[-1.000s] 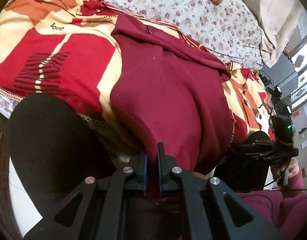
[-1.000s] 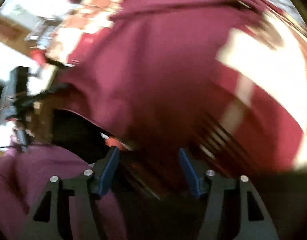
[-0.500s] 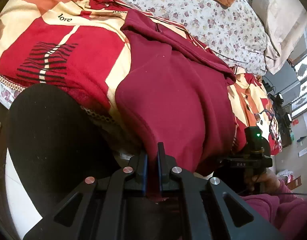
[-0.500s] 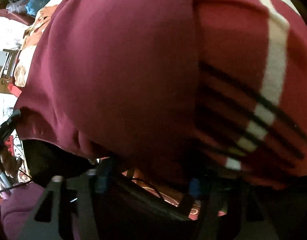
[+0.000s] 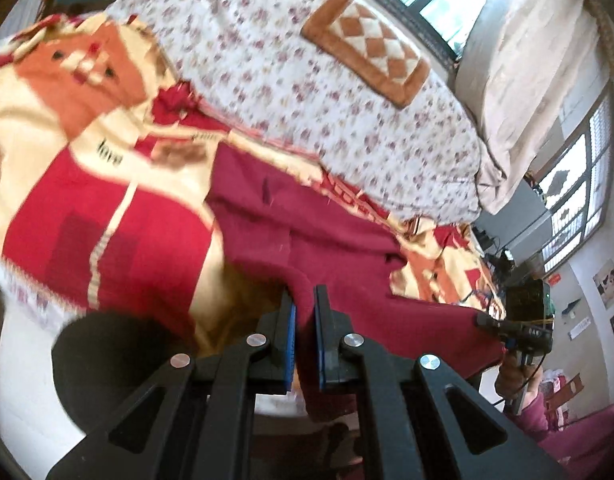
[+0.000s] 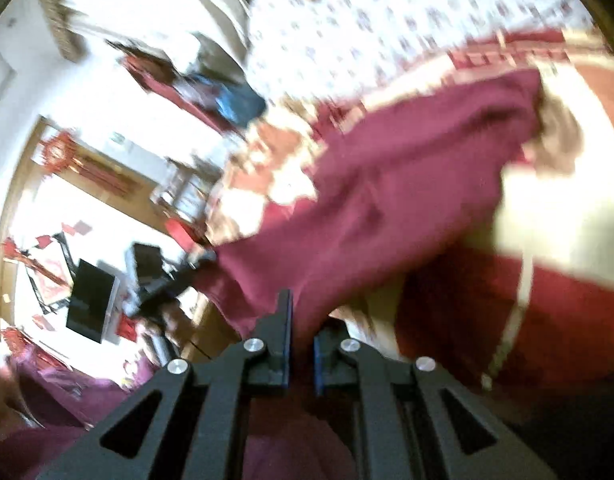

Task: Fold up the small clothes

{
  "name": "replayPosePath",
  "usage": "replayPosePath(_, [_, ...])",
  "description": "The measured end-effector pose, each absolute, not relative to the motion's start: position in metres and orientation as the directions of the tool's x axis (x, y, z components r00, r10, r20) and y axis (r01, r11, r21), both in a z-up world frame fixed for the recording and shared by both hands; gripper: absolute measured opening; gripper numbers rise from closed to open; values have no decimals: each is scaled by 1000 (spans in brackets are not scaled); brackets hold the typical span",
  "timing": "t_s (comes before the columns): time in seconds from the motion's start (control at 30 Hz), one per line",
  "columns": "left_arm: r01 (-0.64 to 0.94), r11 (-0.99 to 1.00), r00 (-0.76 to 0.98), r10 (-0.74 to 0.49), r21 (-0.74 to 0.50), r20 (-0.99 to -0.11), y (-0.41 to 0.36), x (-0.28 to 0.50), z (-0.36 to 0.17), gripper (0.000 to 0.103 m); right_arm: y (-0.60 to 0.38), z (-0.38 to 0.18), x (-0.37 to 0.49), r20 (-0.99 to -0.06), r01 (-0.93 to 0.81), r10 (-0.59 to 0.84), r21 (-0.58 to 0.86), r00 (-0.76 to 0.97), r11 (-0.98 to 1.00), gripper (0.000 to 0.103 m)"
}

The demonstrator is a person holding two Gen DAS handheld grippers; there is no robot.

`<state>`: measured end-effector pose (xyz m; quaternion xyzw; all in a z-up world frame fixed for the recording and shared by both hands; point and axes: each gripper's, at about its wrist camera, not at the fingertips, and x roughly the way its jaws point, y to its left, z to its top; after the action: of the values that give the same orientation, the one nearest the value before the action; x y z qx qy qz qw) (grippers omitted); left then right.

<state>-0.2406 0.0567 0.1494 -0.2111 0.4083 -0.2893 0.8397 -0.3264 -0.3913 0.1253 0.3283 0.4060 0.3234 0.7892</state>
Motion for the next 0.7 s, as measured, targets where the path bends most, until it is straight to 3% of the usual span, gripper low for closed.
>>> replayPosePath(0.23, [315, 776, 530, -622, -547, -576, 36, -176, 167, 0, -426, 135, -249, -367, -178, 727, 814, 580, 553, 8])
replayPosePath(0.47, [316, 816, 514, -577, -485, -635, -3, -86, 150, 0, -457, 105, -171, -457, -24, 643, 803, 615, 595, 8])
replayPosePath(0.7, [227, 854, 475, -516, -467, -713, -27, 3, 99, 0, -480, 57, -110, -498, 84, 625, 817, 602, 571, 8])
